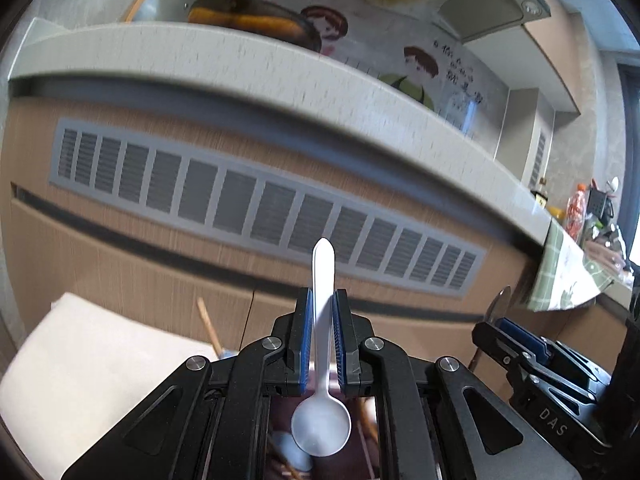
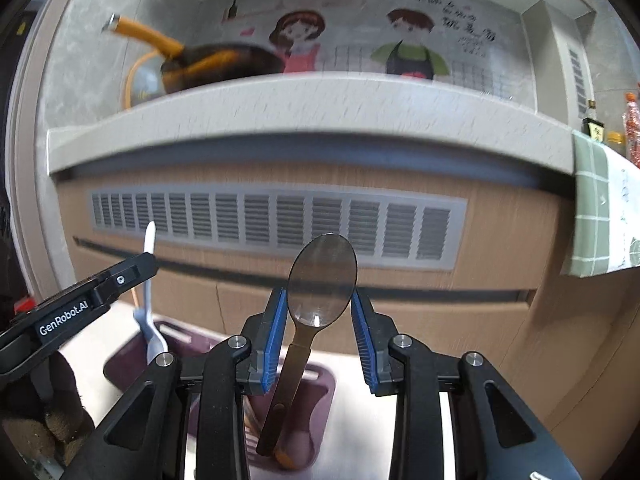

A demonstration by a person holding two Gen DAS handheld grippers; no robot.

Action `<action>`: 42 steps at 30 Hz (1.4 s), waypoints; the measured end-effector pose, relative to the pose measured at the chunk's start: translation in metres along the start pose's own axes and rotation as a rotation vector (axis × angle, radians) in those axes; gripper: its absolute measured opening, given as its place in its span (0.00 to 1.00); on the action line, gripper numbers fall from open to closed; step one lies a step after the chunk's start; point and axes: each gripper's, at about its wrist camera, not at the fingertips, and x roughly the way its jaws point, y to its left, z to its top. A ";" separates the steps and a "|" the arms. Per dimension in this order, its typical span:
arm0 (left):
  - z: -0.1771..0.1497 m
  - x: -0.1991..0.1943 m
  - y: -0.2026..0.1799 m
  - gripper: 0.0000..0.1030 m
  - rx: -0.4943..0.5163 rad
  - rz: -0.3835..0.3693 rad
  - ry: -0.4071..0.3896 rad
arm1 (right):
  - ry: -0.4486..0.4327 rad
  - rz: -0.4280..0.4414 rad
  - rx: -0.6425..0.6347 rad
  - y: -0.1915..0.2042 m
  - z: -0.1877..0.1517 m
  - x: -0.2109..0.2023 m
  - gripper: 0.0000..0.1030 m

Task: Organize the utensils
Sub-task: 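Lower the white spoon into the caddy with the left gripper while the right drops the grey spoon in, then grasp the silver spoon by its handle with the right gripper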

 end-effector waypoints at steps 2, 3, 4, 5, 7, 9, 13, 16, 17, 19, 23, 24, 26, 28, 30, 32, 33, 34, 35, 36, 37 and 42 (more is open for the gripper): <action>-0.008 0.002 0.002 0.10 0.003 0.001 0.023 | 0.038 0.017 0.001 0.001 -0.007 0.004 0.30; -0.012 0.002 0.004 0.10 0.003 0.001 0.033 | 0.056 0.027 0.002 0.001 -0.011 0.005 0.30; -0.016 0.003 0.005 0.10 0.001 0.001 0.046 | 0.067 0.034 0.000 0.002 -0.015 0.005 0.30; -0.017 0.002 0.005 0.10 -0.001 -0.001 0.055 | 0.072 0.037 -0.003 0.003 -0.017 0.005 0.30; -0.021 0.001 0.007 0.10 -0.006 -0.005 0.072 | 0.086 0.045 -0.010 0.005 -0.022 0.005 0.30; -0.024 0.000 0.008 0.10 -0.003 -0.013 0.091 | 0.109 0.058 -0.008 0.006 -0.026 0.006 0.30; -0.028 0.001 0.012 0.12 -0.016 -0.050 0.148 | 0.196 0.100 0.010 0.005 -0.038 0.012 0.30; -0.027 -0.001 0.018 0.22 -0.043 -0.087 0.180 | 0.246 0.179 0.049 -0.001 -0.042 0.015 0.30; -0.026 -0.003 0.020 0.27 -0.054 -0.095 0.182 | 0.241 0.182 0.053 -0.003 -0.043 0.013 0.30; -0.019 -0.013 0.025 0.29 -0.077 -0.100 0.165 | 0.230 0.186 0.055 -0.007 -0.041 0.005 0.30; -0.004 -0.043 0.030 0.30 -0.077 -0.056 0.142 | 0.187 0.197 0.075 -0.016 -0.038 -0.025 0.31; -0.003 -0.052 0.030 0.30 -0.067 -0.042 0.155 | 0.185 0.213 0.075 -0.016 -0.040 -0.034 0.31; -0.004 -0.065 0.030 0.30 -0.049 -0.025 0.208 | 0.197 0.241 0.064 -0.015 -0.043 -0.047 0.31; -0.009 -0.078 0.030 0.30 -0.022 -0.023 0.276 | 0.224 0.290 0.033 -0.007 -0.050 -0.059 0.31; -0.018 -0.095 0.031 0.30 -0.002 0.004 0.314 | 0.287 0.369 -0.023 0.006 -0.064 -0.068 0.31; -0.029 -0.113 0.033 0.30 0.020 0.045 0.337 | 0.353 0.445 -0.083 0.022 -0.082 -0.077 0.31; -0.036 -0.123 0.035 0.30 0.033 0.070 0.351 | 0.378 0.470 -0.105 0.030 -0.090 -0.080 0.31; -0.041 -0.129 0.039 0.30 0.038 0.092 0.363 | 0.419 0.521 -0.141 0.041 -0.103 -0.086 0.31; -0.047 -0.135 0.044 0.30 0.038 0.110 0.375 | 0.444 0.558 -0.165 0.051 -0.112 -0.090 0.31; -0.053 -0.141 0.049 0.30 0.036 0.122 0.392 | 0.473 0.603 -0.197 0.062 -0.122 -0.094 0.31; -0.061 -0.147 0.054 0.30 0.031 0.132 0.413 | 0.493 0.639 -0.227 0.072 -0.130 -0.098 0.31; -0.083 -0.170 0.085 0.30 -0.015 0.194 0.455 | 0.521 0.792 -0.386 0.118 -0.153 -0.117 0.30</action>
